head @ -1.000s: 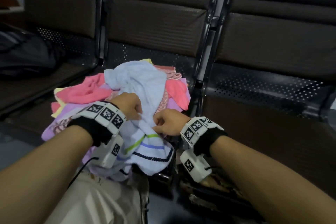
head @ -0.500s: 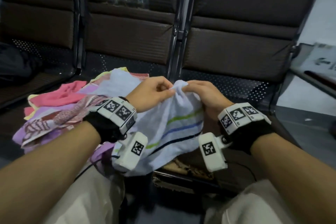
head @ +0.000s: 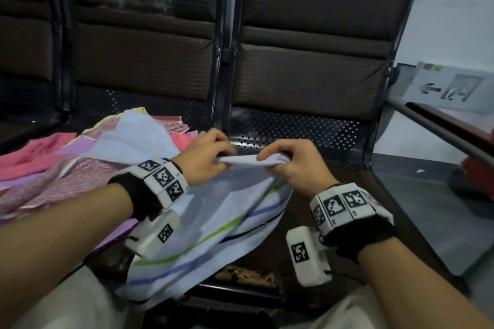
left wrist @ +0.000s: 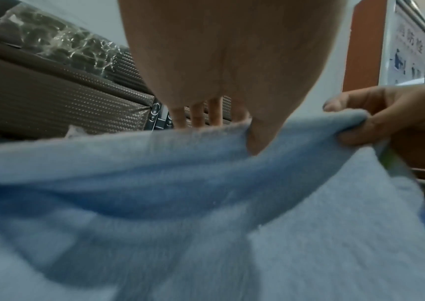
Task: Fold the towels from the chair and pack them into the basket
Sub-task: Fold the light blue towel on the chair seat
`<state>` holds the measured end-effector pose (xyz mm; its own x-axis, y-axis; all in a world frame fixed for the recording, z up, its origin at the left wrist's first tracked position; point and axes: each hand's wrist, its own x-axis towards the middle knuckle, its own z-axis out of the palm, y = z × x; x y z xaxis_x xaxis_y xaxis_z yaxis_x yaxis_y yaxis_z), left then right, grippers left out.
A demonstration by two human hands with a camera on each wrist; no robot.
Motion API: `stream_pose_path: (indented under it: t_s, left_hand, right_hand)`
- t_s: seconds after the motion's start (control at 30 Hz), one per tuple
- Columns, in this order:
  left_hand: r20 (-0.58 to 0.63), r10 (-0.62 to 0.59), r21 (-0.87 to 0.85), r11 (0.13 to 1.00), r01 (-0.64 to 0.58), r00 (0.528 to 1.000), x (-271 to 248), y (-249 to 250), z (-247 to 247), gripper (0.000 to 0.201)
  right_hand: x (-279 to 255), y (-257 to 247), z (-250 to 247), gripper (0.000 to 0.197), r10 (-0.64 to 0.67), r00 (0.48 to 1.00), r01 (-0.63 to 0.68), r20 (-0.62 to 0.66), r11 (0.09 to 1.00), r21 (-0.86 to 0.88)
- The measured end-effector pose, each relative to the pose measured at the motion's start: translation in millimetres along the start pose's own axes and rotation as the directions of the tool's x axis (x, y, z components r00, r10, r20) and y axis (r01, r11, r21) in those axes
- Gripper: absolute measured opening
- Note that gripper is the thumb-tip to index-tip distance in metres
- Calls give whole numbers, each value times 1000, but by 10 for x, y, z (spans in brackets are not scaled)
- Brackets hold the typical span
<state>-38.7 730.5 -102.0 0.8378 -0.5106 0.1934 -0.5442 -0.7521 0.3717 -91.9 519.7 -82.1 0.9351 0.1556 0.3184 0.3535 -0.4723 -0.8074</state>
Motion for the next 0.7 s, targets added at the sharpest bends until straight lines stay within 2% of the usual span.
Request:
stream_pose_path:
  t_s: [0.03,0.07,0.13,0.23,0.3,0.37,0.4,0.47,0.53,0.6,0.7]
  left_hand:
    - [35,-16,-6,1000,16,999,10,-22,23,9]
    - [82,-40,3,999,40,996,19,-49,48,11]
    - [154,-61,101,994,46,986,36,-85,92,27]
    - [65,18,178,984,-30,998,95,-54,46,26]
    - [-25,87,118,990,-83,996,129,1,-6,17]
    - [-94,143,69,988,-137,985,133,47,-32,12]
    - [-114,155,52,987,-150,981,126,60,-41,12]
    - [-132,137,39,990,-133,982,107,35,-41,18]
    - [-121,89,89,993,-78,989,84,-2,-34,24]
    - [-122,26,135,991,-9,992,85,-64,-30,23]
    - [-111,-77,166,982,95,991,70,-124,-63,25]
  right_hand:
    - [10,17,-31,30,-7,1000,7,-23,1000,10]
    - [23,39,-66,32,-12,999,12,-42,1000,8]
    - [44,84,-117,33,10,999,-11,-49,1000,-19]
    - [55,147,-172,23,110,993,-104,48,989,-108]
    - [55,182,-170,17,160,977,-140,142,980,-144]
    - [54,195,-156,11,127,981,-110,147,987,-121]
    - [63,207,-158,14,101,991,-90,89,989,-116]
    - [94,234,-182,12,64,993,-74,-103,992,-100]
    - [95,232,-234,13,39,956,-70,-291,993,-97]
    - [99,223,-302,13,14,891,-61,-453,994,-89]
    - [77,185,-481,19,64,717,-91,-694,996,-2]
